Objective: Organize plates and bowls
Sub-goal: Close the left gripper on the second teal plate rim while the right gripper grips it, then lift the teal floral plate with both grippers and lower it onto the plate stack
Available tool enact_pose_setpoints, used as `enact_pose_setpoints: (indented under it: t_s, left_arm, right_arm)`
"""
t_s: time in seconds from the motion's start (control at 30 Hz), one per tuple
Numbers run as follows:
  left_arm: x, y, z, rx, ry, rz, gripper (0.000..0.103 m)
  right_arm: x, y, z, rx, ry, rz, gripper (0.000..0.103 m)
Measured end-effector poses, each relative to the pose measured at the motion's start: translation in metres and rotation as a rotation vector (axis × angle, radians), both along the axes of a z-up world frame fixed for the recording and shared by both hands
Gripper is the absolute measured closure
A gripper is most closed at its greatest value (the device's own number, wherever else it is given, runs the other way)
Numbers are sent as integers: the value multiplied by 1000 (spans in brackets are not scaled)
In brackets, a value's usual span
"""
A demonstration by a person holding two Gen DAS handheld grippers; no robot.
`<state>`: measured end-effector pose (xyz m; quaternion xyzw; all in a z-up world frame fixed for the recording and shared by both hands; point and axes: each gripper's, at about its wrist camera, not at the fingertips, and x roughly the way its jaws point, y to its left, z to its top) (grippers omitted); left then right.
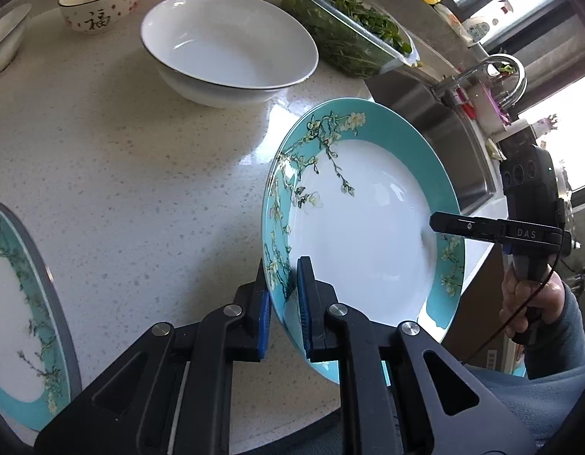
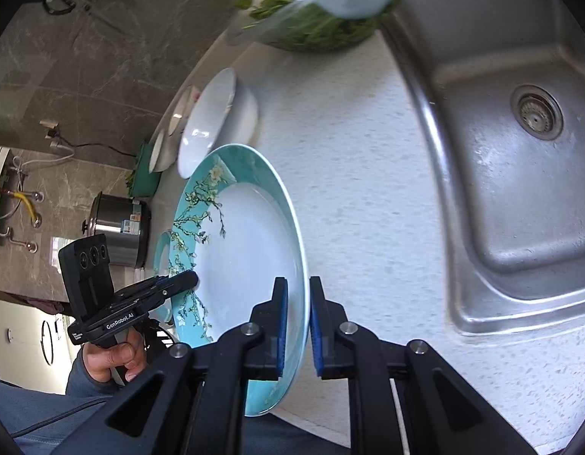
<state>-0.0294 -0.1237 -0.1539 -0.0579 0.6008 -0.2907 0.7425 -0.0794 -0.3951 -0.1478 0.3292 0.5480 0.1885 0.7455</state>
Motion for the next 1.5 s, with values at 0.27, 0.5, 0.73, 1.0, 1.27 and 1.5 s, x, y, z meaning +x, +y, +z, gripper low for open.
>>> enact_pose_setpoints:
  t_s: [0.27, 0.5, 0.73, 1.0, 1.27, 1.5]
  left_arm:
    - [-13, 92, 34, -11, -37, 134, 93]
    - [-25, 195, 50, 20, -65, 274, 92]
    - [-26, 290, 38, 61, -62, 379, 91]
    - [-25, 345, 7, 78, -25, 392, 90]
    - [-23, 363, -12, 125, -29, 356, 87]
    - [-17, 353, -16, 152, -47, 317, 87]
  right_arm:
    - [28, 75, 30, 13, -54, 125, 83]
    - [57, 174, 39, 23, -83, 276, 80]
    - [80, 263, 26, 17, -66, 377, 80]
    - [95, 305, 3, -18, -21, 399, 80]
    - [96, 322, -5, -80, -13, 394, 79]
    - [97, 329, -7, -136, -24, 384, 77]
